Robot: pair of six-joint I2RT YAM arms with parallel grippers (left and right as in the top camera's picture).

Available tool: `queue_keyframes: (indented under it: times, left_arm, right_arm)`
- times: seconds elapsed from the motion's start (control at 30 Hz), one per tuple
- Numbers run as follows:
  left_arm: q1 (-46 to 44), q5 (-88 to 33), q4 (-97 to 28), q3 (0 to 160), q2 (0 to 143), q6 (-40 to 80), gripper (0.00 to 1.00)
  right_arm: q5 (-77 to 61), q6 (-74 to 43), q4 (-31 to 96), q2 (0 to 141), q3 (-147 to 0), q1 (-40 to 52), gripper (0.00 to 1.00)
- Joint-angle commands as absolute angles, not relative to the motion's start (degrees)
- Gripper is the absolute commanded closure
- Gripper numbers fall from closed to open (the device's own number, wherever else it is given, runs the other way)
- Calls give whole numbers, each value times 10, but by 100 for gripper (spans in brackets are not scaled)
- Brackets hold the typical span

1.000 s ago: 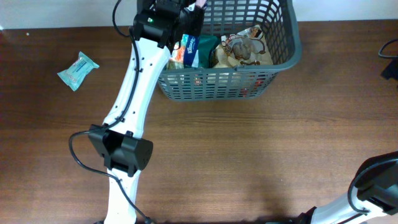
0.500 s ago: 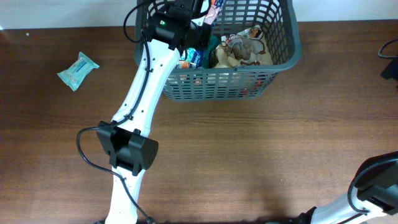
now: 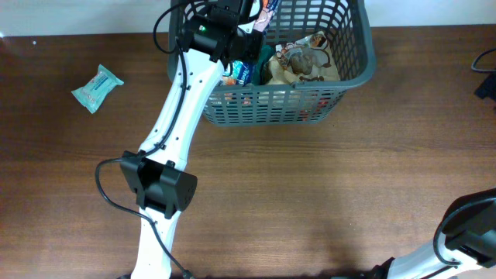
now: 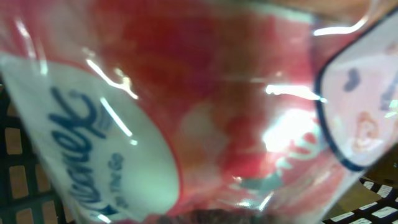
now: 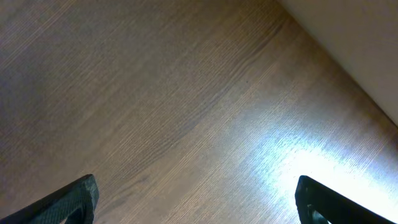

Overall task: Pack container
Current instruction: 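Open the left gripper and withdraw it left out of the basket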

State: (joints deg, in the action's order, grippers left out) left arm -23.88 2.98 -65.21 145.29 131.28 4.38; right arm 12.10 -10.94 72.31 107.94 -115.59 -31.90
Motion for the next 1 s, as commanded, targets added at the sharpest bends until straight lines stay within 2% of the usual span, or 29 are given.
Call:
queue_keyframes:
  times: [0.0, 0.3, 0.37, 0.53, 0.57, 0.63, 0.97]
  left_arm:
    - [-239, 23, -655, 1461, 1313, 51, 75]
    - [-239, 23, -655, 1461, 1313, 51, 68]
    - [-239, 23, -654, 1461, 1314, 51, 62]
    - [-239, 23, -654, 1461, 1314, 51, 62]
    - [-239, 23, -654, 1461, 1314, 51, 59]
    - [-239, 23, -654, 1461, 1313, 51, 48]
    - [-239, 24, -652, 1461, 1314, 51, 43]
  right_arm:
    - [120, -114, 722, 1072, -1155, -319, 1]
    - [120, -114, 722, 1072, -1155, -319, 1]
    - [120, -114, 722, 1072, -1155, -319, 1]
    - [120, -114, 722, 1072, -1155, -319, 1]
    - [120, -114, 722, 1072, -1155, -319, 1]
    - [120, -114, 722, 1072, -1155, -319, 1]
    - [120, -114, 722, 1072, -1155, -319, 1]
